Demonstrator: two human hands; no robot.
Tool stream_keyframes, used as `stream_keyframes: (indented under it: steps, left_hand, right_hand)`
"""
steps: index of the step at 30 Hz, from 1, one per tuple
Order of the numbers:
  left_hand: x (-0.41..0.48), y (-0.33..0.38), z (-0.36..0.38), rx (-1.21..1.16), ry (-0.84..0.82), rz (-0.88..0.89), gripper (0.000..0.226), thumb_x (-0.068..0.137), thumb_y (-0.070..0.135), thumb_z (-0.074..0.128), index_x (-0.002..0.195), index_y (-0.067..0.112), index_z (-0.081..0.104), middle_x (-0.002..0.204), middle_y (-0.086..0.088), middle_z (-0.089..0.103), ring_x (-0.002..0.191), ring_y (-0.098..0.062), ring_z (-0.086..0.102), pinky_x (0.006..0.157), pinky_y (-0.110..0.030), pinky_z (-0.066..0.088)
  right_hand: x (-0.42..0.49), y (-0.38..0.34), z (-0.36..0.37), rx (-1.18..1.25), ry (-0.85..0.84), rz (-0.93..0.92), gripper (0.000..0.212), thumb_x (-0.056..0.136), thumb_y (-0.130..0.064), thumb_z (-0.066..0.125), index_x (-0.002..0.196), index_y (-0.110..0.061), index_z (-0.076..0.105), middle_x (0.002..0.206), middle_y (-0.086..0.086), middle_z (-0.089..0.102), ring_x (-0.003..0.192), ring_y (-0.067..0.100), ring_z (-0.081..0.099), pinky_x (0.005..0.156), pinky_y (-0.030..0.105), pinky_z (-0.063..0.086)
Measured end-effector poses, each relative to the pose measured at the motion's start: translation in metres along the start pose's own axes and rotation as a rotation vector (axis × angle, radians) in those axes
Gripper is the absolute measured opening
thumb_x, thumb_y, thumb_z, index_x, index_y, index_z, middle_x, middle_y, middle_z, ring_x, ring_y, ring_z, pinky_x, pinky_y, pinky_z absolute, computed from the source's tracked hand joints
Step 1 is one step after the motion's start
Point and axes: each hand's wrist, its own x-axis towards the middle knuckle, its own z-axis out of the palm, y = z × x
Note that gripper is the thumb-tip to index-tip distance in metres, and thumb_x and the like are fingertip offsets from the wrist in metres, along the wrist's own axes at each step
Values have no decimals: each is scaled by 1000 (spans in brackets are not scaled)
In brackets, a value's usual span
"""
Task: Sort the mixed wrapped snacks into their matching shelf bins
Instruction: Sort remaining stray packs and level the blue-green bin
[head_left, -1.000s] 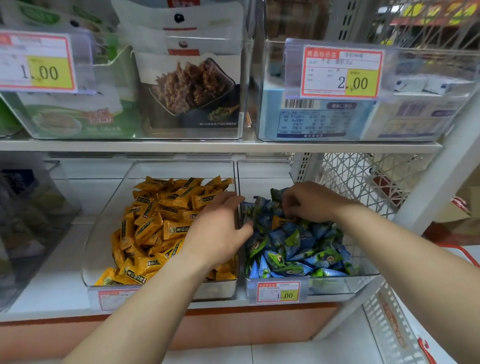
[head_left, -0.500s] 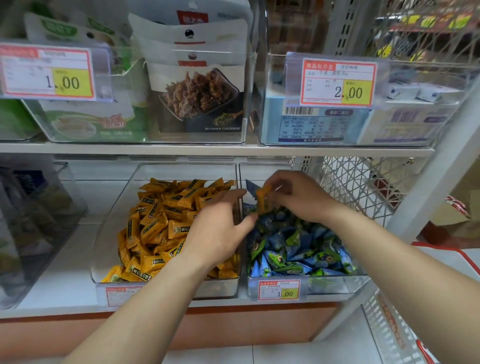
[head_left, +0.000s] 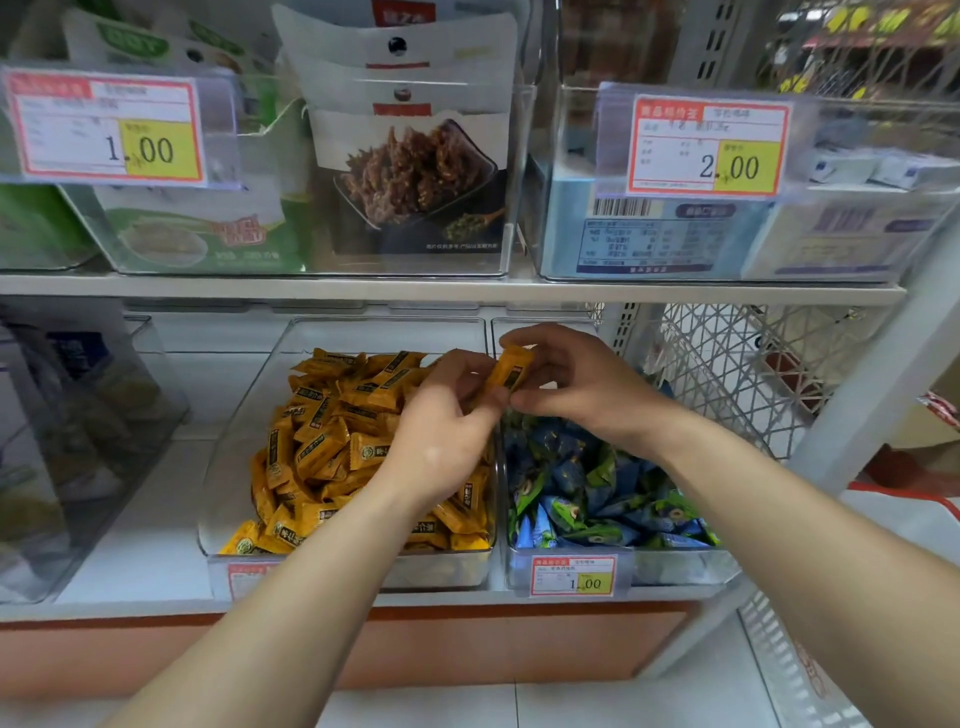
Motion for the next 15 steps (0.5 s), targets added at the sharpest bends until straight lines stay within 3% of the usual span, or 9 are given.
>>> stream_keyframes:
  steps: [3,6,9,12,13,15]
  left_hand:
    - [1,3,1,-26,-59,-46,20,94,21,66,101,36,56,99,12,71,94,2,66,81,-14,50]
    - [2,1,-12,252,-8,-40,16,93,33,66,107,36,60,103,14,70,97,-9,66,84,-31,54]
    - [1,-4,-37,807,173,-42,33,90,40,65,122,29,63,115,2,69,106,-25,61,88,-42,51]
    - [-1,-3,-47,909,253,-20,45,88,38,66,130,22,60,132,-4,60,121,-32,50,96,-43,43]
    - [-2,-1,-43,868,240,13,44,88,38,66,129,23,60,130,-4,60,119,-30,50,93,-41,44]
    - [-7,2,-31,791,122,37,39,89,46,62,125,31,58,124,1,60,113,-22,54,87,-36,50]
  right_hand:
    - [1,3,-9,-253,33,-15,28,76,-13,84,93,-30,71,86,-3,73,81,6,67,73,19,49]
    - [-3,12,-19,-411,130,-13,22,77,-10,79,79,-30,70,74,-11,69,70,-1,63,66,14,45]
    - [-9,22,-37,-699,146,117,12,83,-15,71,88,-26,69,88,-6,67,82,9,63,73,28,51]
    - [-14,27,-45,-965,133,175,21,86,-38,63,107,-38,65,102,-9,55,94,14,55,72,29,45]
    - [-15,27,-43,-920,80,142,24,83,-48,60,107,-44,64,105,-13,54,97,10,55,72,26,43]
    - [-16,28,-30,-791,-210,157,39,75,-67,57,111,-53,60,118,-22,54,109,4,53,85,24,44]
